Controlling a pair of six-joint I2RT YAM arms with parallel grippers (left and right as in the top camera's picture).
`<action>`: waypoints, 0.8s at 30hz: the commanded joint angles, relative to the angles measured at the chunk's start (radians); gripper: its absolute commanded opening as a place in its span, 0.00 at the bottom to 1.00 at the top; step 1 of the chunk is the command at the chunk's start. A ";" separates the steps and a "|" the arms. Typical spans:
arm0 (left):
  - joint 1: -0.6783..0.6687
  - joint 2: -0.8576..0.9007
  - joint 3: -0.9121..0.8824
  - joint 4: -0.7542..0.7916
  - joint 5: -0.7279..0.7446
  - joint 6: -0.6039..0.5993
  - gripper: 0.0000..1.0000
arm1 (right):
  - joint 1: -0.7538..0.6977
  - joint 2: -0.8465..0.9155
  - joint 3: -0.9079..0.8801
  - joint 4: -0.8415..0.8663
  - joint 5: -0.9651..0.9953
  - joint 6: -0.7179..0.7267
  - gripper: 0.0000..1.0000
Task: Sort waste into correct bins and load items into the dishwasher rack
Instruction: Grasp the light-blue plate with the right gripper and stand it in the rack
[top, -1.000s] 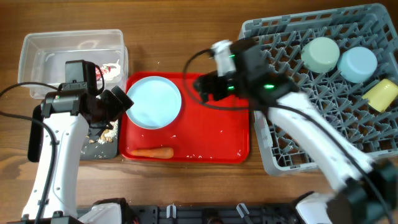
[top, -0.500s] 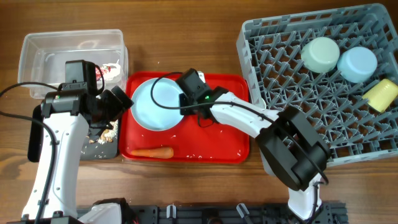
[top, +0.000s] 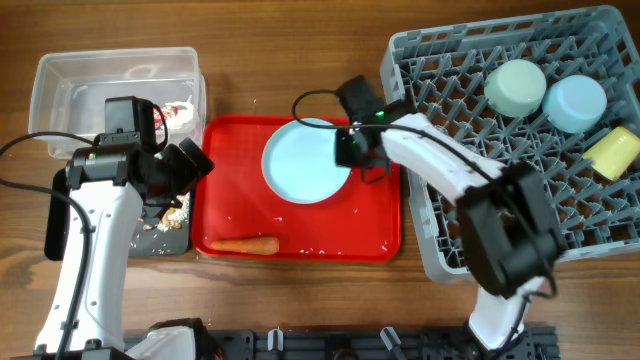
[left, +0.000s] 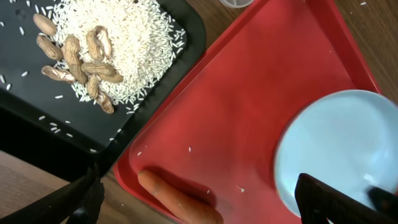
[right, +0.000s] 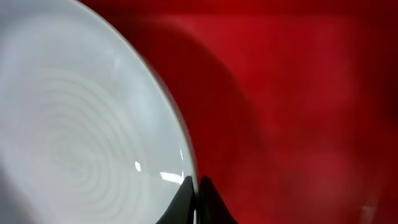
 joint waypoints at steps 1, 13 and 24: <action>0.004 -0.014 0.005 0.001 0.001 0.002 1.00 | -0.053 -0.248 0.011 -0.008 0.173 -0.167 0.04; 0.004 -0.014 0.005 0.014 0.001 0.002 1.00 | -0.310 -0.407 0.009 0.179 1.150 -0.573 0.04; 0.004 -0.014 0.005 0.015 0.002 0.002 1.00 | -0.213 -0.251 -0.019 0.106 0.928 -0.422 0.04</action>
